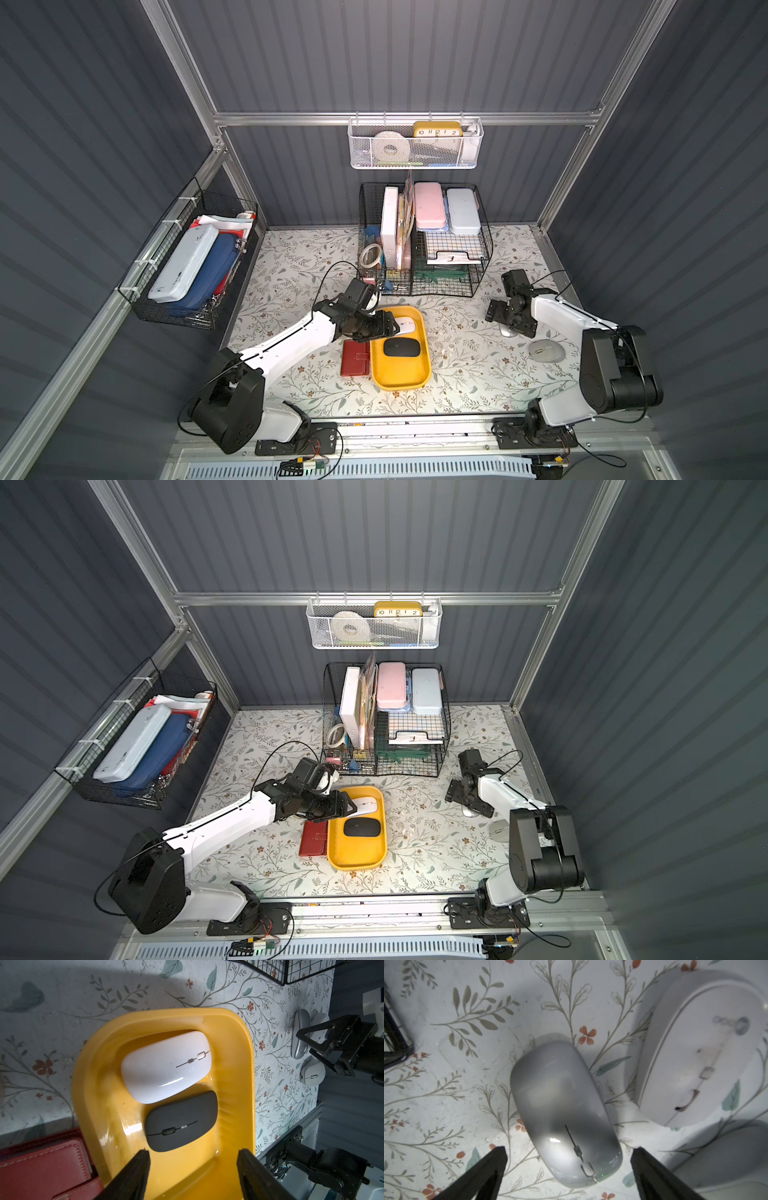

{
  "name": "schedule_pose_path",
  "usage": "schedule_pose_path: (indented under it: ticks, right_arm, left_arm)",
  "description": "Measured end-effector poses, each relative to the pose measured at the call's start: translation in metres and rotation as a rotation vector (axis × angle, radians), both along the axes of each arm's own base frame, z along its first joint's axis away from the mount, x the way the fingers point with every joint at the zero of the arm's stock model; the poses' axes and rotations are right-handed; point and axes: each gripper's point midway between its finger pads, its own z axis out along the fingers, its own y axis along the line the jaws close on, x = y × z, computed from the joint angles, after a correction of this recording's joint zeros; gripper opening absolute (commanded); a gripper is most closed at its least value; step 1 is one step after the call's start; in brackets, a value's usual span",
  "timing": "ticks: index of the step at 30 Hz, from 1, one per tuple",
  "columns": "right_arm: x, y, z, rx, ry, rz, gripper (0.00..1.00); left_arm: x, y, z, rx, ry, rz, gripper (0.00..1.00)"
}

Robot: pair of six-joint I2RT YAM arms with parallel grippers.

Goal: Put the mouse in the storage box
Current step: Pick up the mouse from the center of the board.

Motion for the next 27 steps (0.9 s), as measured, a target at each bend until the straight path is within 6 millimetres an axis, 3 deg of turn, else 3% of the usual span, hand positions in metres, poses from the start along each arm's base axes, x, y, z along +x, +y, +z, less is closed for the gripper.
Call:
schedule_pose_path:
  ticks: [4, 15, 20, 22, 27]
  right_arm:
    - [0.008, -0.002, 0.005, 0.000, -0.014, 0.008, 0.99]
    - [0.007, 0.000, -0.022, 0.057, 0.080, 0.031, 0.99]
    - [0.018, 0.005, -0.022, 0.090, 0.070, 0.044, 0.99]
    - [0.019, 0.006, -0.021, 0.098, 0.067, 0.049, 0.95]
    - [0.022, 0.008, -0.022, 0.106, 0.073, 0.055, 0.72]
  left_arm:
    - [0.000, 0.000, 0.000, 0.001, -0.002, -0.003, 0.72]
    - [0.000, 0.000, 0.000, 0.001, -0.005, -0.005, 0.73]
    - [0.000, 0.000, 0.000, 0.000, -0.005, -0.005, 0.73]
    - [0.000, 0.000, 0.000, 0.000, -0.006, -0.005, 0.73]
    - [0.000, 0.000, 0.000, 0.000, -0.006, -0.005, 0.73]
